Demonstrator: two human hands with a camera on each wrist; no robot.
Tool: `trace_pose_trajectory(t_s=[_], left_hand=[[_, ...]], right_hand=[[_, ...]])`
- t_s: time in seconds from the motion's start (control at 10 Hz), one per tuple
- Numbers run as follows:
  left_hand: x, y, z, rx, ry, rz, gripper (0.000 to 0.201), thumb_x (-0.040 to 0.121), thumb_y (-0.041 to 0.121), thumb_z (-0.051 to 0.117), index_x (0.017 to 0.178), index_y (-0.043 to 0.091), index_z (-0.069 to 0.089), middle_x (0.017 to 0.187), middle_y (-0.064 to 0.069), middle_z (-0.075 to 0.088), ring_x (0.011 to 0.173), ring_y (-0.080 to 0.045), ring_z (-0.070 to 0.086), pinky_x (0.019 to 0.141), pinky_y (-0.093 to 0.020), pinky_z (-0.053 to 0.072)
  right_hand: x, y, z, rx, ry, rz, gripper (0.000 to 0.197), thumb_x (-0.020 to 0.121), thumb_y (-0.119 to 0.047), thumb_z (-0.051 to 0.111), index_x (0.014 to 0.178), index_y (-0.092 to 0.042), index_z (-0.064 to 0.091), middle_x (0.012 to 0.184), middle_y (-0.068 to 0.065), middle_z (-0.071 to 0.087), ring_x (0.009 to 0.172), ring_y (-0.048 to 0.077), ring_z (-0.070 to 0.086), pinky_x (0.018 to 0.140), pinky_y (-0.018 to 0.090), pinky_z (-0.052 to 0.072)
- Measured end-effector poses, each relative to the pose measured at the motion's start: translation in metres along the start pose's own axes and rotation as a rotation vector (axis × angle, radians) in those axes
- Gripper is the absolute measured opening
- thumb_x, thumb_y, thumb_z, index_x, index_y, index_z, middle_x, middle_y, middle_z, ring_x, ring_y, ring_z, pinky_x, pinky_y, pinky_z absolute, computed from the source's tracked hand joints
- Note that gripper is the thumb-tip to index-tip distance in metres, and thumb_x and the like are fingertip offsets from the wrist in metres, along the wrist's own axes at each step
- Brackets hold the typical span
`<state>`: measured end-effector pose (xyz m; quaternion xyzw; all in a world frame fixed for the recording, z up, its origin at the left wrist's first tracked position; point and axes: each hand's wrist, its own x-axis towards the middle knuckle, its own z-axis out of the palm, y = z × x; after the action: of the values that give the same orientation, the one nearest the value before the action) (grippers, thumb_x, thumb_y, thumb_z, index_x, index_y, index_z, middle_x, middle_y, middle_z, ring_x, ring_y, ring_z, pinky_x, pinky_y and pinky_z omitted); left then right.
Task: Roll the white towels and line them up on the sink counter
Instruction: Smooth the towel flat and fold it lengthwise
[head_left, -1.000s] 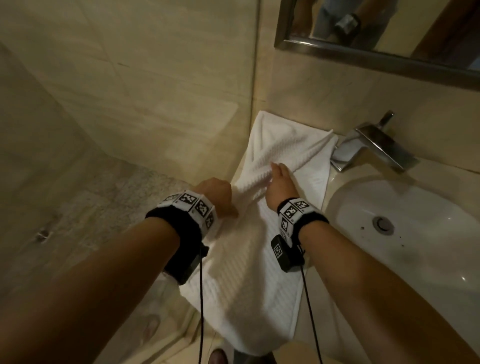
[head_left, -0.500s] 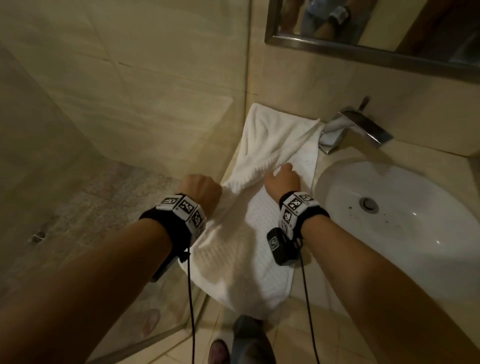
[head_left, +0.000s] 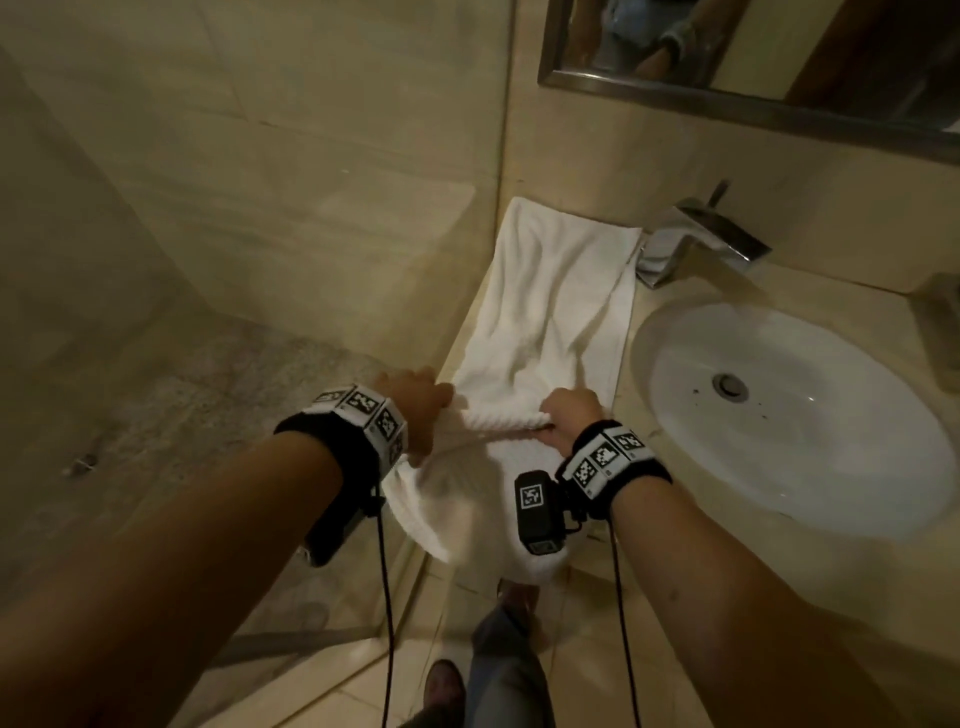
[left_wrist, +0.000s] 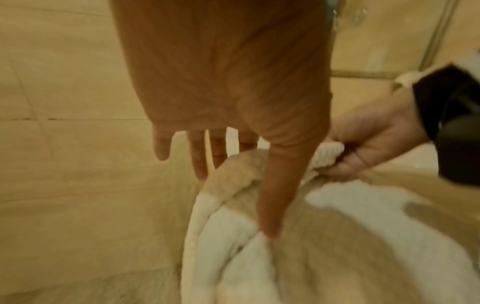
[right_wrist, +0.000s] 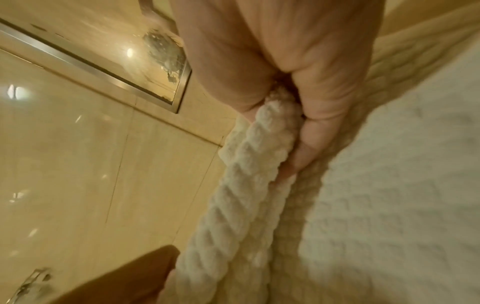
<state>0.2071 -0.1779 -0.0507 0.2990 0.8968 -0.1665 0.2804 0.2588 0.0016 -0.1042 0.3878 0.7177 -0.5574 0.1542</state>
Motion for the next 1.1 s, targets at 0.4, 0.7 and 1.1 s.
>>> trace_pose_trajectory(t_s=[0.4,0.7,1.1], left_hand=[[-0.039,0.028,0.021,-0.830,-0.230,0.009,0.032,0.079,0.023,0.073,0.101,0.000,0.067,0.094,-0.015,0.068,0.082,-0.033,0.069,0.058,-0.036,0.060],[-0.047,0.041,0.051,-0.998,-0.259,0.091,0.014,0.090,0.016,0.061,0.098,0.006,0.065,0.084,-0.006,0.070,0.085,-0.025,0.070,0.078,-0.034,0.055],[-0.005,0.000,0.076,-0.879,0.364,-0.308,0.033,0.095,0.030,0.049,0.108,0.003,0.062,0.109,-0.016,0.066,0.104,-0.035,0.061,0.083,-0.036,0.048]], right_hand=[[-0.022,0.004,0.019,0.325,0.146,0.090,0.045,0.080,0.003,0.052,0.124,0.007,0.050,0.109,0.016,0.052,0.099,0.036,0.054,0.082,0.037,0.049],[-0.035,0.054,0.005,0.095,0.188,0.141,0.023,0.071,-0.005,0.049,0.090,0.005,0.057,0.086,0.017,0.058,0.097,0.037,0.065,0.089,0.048,0.054],[-0.057,0.069,-0.011,0.483,0.190,0.071,0.035,0.096,0.002,0.033,0.066,-0.016,0.039,0.070,0.000,0.041,0.068,0.015,0.043,0.059,0.015,0.039]])
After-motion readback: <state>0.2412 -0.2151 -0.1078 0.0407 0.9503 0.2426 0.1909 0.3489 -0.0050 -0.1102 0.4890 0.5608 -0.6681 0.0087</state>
